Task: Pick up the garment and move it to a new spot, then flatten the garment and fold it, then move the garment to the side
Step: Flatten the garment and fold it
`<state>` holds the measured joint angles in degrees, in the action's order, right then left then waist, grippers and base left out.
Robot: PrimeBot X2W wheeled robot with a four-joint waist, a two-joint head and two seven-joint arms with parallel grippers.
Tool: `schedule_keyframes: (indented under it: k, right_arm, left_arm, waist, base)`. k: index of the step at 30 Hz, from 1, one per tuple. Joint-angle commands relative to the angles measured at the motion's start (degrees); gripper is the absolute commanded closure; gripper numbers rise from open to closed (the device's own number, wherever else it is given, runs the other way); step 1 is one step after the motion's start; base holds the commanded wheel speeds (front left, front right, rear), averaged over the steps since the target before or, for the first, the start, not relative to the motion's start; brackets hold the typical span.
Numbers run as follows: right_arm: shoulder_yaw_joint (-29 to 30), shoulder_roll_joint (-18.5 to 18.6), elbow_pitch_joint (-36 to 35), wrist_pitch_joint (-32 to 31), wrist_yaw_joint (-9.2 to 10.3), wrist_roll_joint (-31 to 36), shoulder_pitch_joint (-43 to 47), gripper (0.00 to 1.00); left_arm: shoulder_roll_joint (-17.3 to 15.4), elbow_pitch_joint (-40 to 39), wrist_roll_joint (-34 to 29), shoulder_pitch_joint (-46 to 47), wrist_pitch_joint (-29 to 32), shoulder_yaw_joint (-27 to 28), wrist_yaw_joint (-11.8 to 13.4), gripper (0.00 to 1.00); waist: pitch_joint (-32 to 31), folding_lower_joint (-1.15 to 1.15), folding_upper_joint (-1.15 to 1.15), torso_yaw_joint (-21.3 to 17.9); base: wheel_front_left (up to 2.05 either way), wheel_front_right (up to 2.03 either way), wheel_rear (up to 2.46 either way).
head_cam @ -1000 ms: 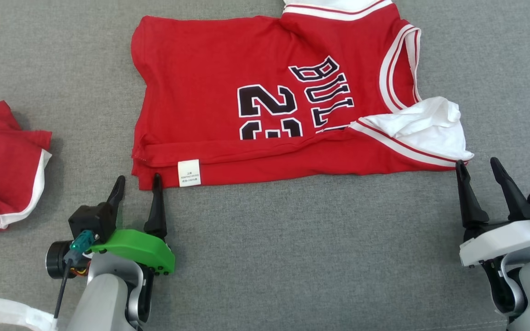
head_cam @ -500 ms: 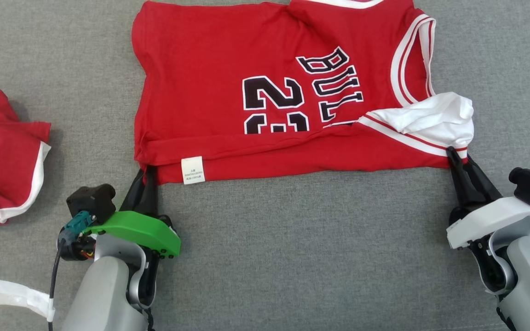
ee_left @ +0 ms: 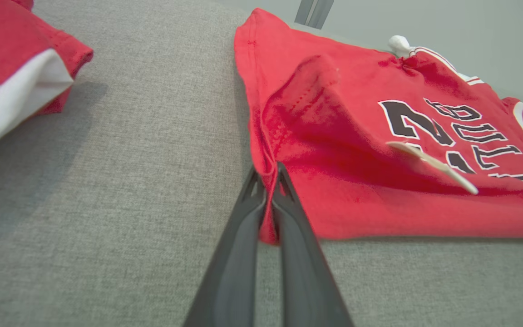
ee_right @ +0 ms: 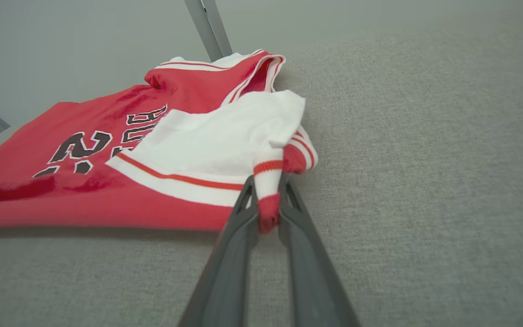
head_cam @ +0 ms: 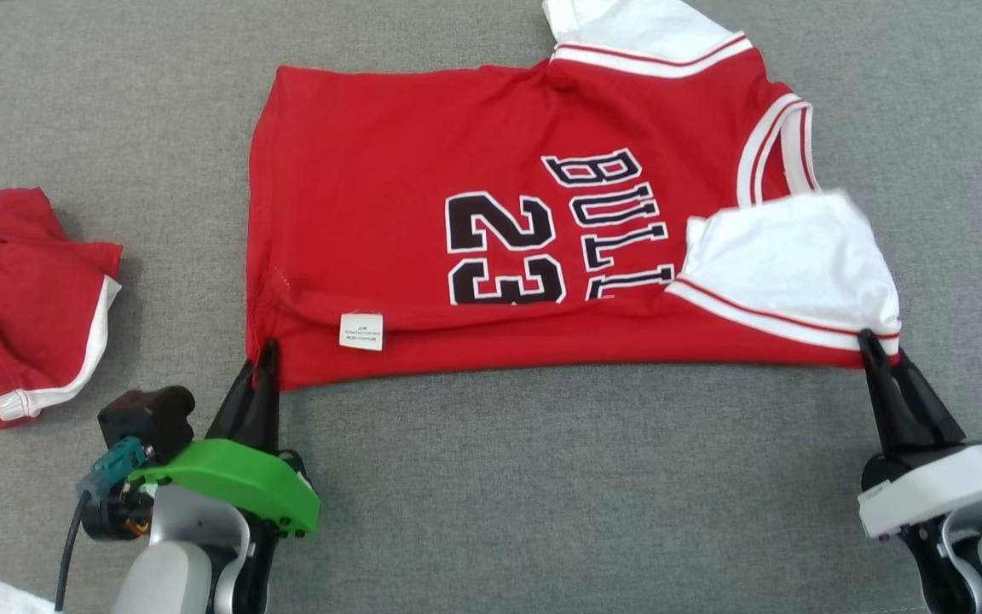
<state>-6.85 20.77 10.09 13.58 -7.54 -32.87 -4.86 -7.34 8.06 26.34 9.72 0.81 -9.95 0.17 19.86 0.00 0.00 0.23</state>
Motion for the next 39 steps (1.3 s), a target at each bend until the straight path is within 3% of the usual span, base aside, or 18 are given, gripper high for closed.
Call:
schedule_keyframes:
  k: [1,9,14,15,16,17,18,31,39]
  right_arm:
    - [1.0,-0.7,-1.0,-0.6,0.11,0.4,2.5,1.00]
    - [4.0,-5.1,-4.3,-3.5,0.12,1.2,12.5,1.00]
    - [3.9,-6.2,-3.1,-4.7,0.12,0.9,15.3,1.00]
    - [3.6,-6.2,-2.9,-4.6,0.12,0.8,15.4,1.00]
    - [3.6,-6.1,-2.7,-4.3,0.11,0.8,15.3,0.99]
    - [3.7,-5.9,-2.7,-3.8,0.12,1.2,15.0,0.34]
    - [3.8,-5.8,-2.9,-3.3,0.11,1.5,14.6,0.00]
    - [10.3,-6.5,-17.2,-0.6,0.10,13.0,9.2,0.00]
    - [10.6,-8.0,-22.2,-3.7,0.10,15.0,8.7,0.00]
  left_arm:
    - [-0.9,-1.3,0.6,-2.3,1.3,0.3,1.0,1.00]
    - [-1.4,-5.0,2.5,-11.6,6.4,0.8,4.0,1.00]
    - [-0.9,-4.8,3.6,-14.9,7.4,0.5,4.6,1.00]
    - [-1.0,-4.6,3.4,-15.3,7.4,0.2,4.5,0.93]
    - [-1.2,-4.3,2.9,-15.4,7.5,-0.1,4.5,0.45]
    - [-1.3,-4.3,2.6,-15.3,6.9,-0.3,4.2,0.00]
    - [-1.0,-4.3,2.4,-15.2,6.5,-0.4,4.2,0.00]
    - [-2.4,-11.0,-9.4,-10.3,-10.7,0.0,9.4,0.00]
    - [-3.1,-12.6,-11.5,-8.1,-11.8,-0.6,10.1,0.00]
  waist:
    - [-0.8,0.00,0.00,-0.3]
    - [-3.0,0.00,0.00,-0.4]
    - [-4.4,0.00,0.00,-0.6]
    - [-4.7,0.00,0.00,-0.6]
    - [-4.8,0.00,0.00,-0.5]
    - [-5.0,0.00,0.00,-0.5]
    - [-5.2,0.00,0.00,-0.5]
    - [-7.3,0.00,0.00,-0.7]
    - [-7.0,0.00,0.00,-0.9]
  base:
    - [0.00,0.00,0.00]
    - [0.00,0.00,0.00]
    - [0.00,0.00,0.00]
    - [0.00,0.00,0.00]
    - [0.00,0.00,0.00]
    - [0.00,0.00,0.00]
    - [0.00,0.00,0.00]
    - [0.00,0.00,0.00]
    - [0.00,0.00,0.00]
